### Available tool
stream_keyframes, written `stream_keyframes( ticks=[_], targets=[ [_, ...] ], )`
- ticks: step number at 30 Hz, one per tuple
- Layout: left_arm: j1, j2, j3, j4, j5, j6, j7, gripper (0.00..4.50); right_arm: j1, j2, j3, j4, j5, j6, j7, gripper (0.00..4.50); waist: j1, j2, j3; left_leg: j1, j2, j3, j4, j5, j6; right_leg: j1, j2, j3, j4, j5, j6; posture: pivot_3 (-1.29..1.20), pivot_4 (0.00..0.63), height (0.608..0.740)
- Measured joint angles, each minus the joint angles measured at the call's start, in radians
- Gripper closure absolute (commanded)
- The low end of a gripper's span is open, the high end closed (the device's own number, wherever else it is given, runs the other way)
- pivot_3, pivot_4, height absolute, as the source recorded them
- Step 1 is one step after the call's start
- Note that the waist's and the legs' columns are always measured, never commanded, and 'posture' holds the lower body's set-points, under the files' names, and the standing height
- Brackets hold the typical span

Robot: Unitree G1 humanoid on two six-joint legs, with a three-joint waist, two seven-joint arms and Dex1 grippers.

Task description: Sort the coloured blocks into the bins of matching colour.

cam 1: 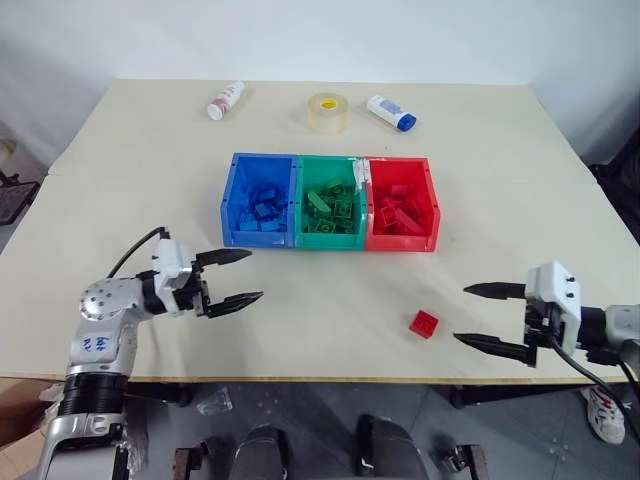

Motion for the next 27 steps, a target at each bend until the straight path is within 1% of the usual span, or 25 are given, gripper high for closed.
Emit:
stream_keyframes(
  ticks=[3,6,9,14,18,23,26,27],
  targets=[
    [0.018,0.008,0.007,0.025,-0.011,-0.017,-0.044,0.48,0.063,-0.034,-0.062,0.025,-0.006,-0.019,0.044,0.00,-0.001,0.000,0.000,0.000,0.000,0.000,0.000,0.000,0.000,0.000,0.000,0.000,0.000,0.000,0.000,0.00,0.150,0.740],
    [0.021,0.005,0.006,0.040,-0.011,-0.032,-0.067,0.48,0.097,-0.039,-0.090,0.028,-0.010,-0.027,0.064,0.00,-0.004,0.000,0.000,0.001,0.000,0.000,0.000,0.000,0.000,0.000,0.000,0.000,0.000,0.000,0.000,0.00,0.150,0.740],
    [0.019,-0.003,0.005,0.054,-0.013,-0.039,-0.073,0.48,0.106,-0.039,-0.106,0.024,-0.010,-0.027,0.068,0.00,-0.005,0.000,0.000,0.001,0.000,0.000,0.000,0.000,0.000,0.000,0.000,0.000,0.000,0.000,0.000,0.00,0.150,0.740],
    [0.011,-0.012,-0.002,0.057,-0.013,-0.042,-0.082,0.48,0.093,-0.037,-0.095,-0.002,-0.010,-0.021,0.056,0.00,-0.006,0.000,0.000,0.001,0.000,0.000,0.000,0.000,0.000,0.000,0.000,0.001,0.000,0.000,0.000,0.00,0.150,0.740],
    [0.007,-0.018,-0.003,0.055,-0.015,-0.043,-0.083,0.48,0.005,-0.003,-0.001,-0.033,-0.016,0.007,0.007,0.00,-0.007,0.000,0.000,0.001,0.000,0.000,0.000,0.000,0.000,0.000,0.000,0.001,0.000,0.000,-0.001,0.00,0.150,0.740],
    [0.030,-0.032,-0.004,0.031,-0.016,-0.043,-0.082,0.48,-0.118,0.097,0.189,-0.021,-0.097,0.026,-0.085,0.00,-0.008,0.000,0.000,0.000,0.000,0.001,0.000,0.000,0.000,-0.001,0.000,0.001,0.001,0.000,-0.001,0.00,0.150,0.740],
    [0.046,-0.033,-0.002,0.007,-0.016,-0.043,-0.077,0.48,-0.170,0.134,0.261,0.010,-0.147,0.024,-0.123,0.00,-0.007,0.000,0.000,0.000,0.000,0.001,0.000,0.000,0.000,-0.001,0.000,0.000,0.002,0.000,-0.001,0.00,0.150,0.740],
    [0.057,-0.034,-0.002,-0.001,-0.017,-0.042,-0.073,0.46,-0.194,0.152,0.282,0.030,-0.166,0.021,-0.139,0.18,-0.008,0.000,0.000,0.000,0.000,0.001,0.000,0.000,0.000,-0.001,0.000,0.001,0.001,0.000,0.000,0.00,0.150,0.740]
  ],
)
